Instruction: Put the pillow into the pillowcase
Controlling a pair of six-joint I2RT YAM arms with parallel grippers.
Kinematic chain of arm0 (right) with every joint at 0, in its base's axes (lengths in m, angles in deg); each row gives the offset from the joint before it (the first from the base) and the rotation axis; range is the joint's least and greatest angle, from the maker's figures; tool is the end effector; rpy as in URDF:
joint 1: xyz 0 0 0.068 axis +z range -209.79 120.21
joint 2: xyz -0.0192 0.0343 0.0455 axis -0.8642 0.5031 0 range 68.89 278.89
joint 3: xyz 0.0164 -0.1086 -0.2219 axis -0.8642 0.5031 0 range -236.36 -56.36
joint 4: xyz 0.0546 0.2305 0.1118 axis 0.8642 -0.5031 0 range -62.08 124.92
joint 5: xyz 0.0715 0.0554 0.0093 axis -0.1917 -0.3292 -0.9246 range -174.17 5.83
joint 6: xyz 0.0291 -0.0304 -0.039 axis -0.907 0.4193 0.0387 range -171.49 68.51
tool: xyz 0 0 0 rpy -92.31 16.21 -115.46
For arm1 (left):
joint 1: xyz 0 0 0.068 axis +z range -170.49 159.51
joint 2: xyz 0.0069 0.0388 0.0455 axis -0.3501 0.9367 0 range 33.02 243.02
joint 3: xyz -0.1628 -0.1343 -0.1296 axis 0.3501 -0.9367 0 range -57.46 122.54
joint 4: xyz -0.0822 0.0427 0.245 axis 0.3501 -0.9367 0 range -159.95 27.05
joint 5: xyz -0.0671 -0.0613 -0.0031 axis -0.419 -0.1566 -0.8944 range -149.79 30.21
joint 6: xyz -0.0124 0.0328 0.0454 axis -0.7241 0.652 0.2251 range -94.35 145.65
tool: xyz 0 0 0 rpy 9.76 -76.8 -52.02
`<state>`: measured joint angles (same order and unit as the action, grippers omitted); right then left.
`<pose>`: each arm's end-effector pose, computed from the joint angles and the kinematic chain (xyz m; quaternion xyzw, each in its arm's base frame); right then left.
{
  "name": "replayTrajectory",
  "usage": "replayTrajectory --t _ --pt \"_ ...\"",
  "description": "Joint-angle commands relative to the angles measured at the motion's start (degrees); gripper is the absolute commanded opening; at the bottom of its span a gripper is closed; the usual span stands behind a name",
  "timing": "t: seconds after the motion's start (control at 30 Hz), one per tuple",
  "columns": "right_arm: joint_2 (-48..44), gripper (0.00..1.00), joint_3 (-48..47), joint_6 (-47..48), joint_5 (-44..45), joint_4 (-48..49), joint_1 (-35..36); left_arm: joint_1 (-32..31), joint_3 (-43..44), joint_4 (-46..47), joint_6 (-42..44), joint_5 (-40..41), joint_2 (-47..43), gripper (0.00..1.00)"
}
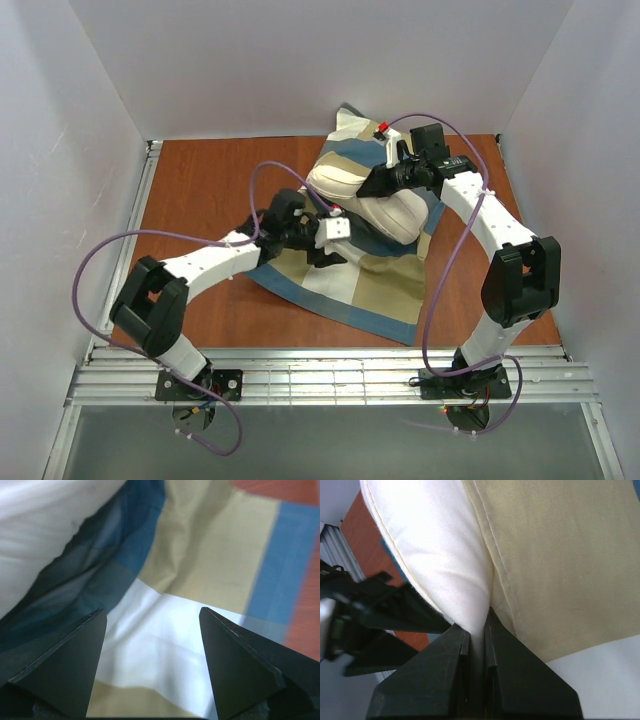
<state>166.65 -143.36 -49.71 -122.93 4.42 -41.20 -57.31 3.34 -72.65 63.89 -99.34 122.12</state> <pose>0.3558 0.1464 0.2926 -0.2867 0.8215 0.3559 0.3409 0.2598 -0.2268 0.2229 0.6328 0.5804 -0.2989 0.4163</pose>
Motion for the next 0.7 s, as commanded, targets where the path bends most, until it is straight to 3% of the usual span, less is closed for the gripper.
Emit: replayTrajectory --t 0.0,0.07,0.17,0.33,0.5,0.67 --pt "-2.1 0.01 -2.6 -6.5 -8.9 2.8 0.0 -3.3 -6.4 25.9 2.4 12.6 3.5 0.72" --pt "-2.7 0.01 -2.8 -8.6 -10.2 3.8 0.0 -5.1 -8.1 35.9 3.8 15.2 7.3 0.72" --pt "-4.1 0.01 -1.4 -11.8 -12.6 5.4 0.0 -6.3 -8.0 43.3 5.7 17.2 12.0 0.72" --pt "-5.9 0.01 -0.1 -14.6 -15.9 7.0 0.0 -8.0 -4.8 45.6 7.3 17.8 19.3 0.73" --pt "-8.9 0.01 2.8 -19.1 -18.5 9.8 0.0 -8.3 -2.2 40.6 9.7 14.1 23.8 0.73" --pt "-11.4 0.01 6.1 -21.5 -19.9 11.2 0.0 -8.3 2.4 30.5 9.0 11.3 27.3 0.66"
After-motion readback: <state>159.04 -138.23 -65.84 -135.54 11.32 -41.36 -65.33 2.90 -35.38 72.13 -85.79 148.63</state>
